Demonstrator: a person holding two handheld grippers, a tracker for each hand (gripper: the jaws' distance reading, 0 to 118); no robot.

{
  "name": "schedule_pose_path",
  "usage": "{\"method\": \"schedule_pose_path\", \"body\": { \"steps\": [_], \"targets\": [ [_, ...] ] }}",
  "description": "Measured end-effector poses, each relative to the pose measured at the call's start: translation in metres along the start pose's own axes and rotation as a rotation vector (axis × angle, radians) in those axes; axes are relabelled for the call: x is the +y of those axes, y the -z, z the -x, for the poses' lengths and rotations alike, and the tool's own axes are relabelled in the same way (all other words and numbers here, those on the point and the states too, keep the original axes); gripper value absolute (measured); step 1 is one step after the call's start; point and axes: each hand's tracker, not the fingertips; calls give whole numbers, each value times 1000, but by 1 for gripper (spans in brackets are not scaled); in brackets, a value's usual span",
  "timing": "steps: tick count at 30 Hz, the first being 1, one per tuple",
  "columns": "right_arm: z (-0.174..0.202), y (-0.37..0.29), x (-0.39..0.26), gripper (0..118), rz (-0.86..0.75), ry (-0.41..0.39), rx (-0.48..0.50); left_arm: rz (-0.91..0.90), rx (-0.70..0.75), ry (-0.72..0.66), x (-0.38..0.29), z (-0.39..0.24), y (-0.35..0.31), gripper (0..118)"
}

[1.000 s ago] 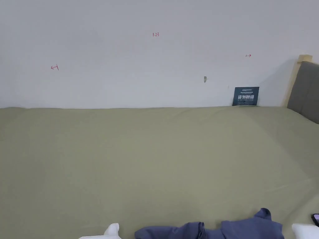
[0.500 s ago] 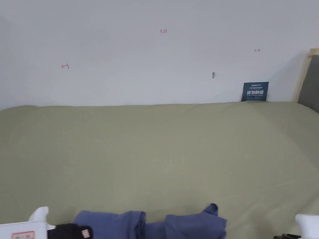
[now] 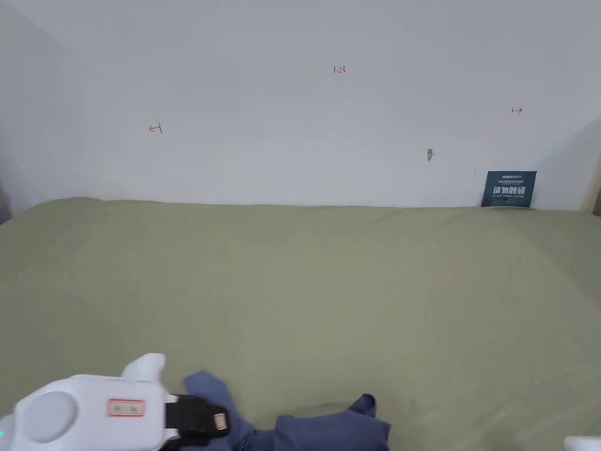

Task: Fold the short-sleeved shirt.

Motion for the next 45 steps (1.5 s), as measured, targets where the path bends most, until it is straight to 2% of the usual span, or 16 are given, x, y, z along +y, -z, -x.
{"method": "schedule_pose_path", "body": {
  "steps": [7,9,10,11,12,13,16,18,19,21,22,29,31,37,41,45],
  "targets": [
    [-1,3,-3,0,24,4,-2,103,-62,162,-10,-76,86,10],
    [0,4,-4,0,31,0,2,125,-75,157,-14,-83,106,17],
    [0,5,-5,0,34,-3,4,140,-99,151,-16,-83,114,32],
    [0,5,-5,0,36,-5,5,149,-136,131,-18,-83,118,66],
    [1,5,-5,0,36,-7,5,149,-170,104,-21,-81,120,89],
    [1,6,-6,0,39,-8,8,120,-189,80,-23,-78,116,99],
    [1,6,-6,0,41,-12,15,53,-164,59,-25,-71,97,98],
    [2,6,-6,0,43,-17,18,-5,-168,40,-28,-62,85,87],
    [2,6,-6,0,43,-17,18,-24,-171,35,-30,-61,82,73],
    [3,6,-6,0,40,-19,24,-9,-164,45,-35,-60,88,16],
    [4,5,-5,0,36,-19,23,18,-142,68,-38,-60,96,12],
    [6,-2,-3,0,4,-10,29,220,-162,-42,-88,-60,192,0],
    [5,-2,-3,0,0,-8,29,167,-197,-53,-98,-62,196,0],
    [15,-1,10,0,-6,-6,71,127,-242,114,-69,-92,128,0],
    [56,-3,37,0,17,-43,214,4,-302,175,-45,-70,48,0],
    [116,16,62,0,52,-104,384,-90,-144,104,-34,1,0,0]
  ]
}}
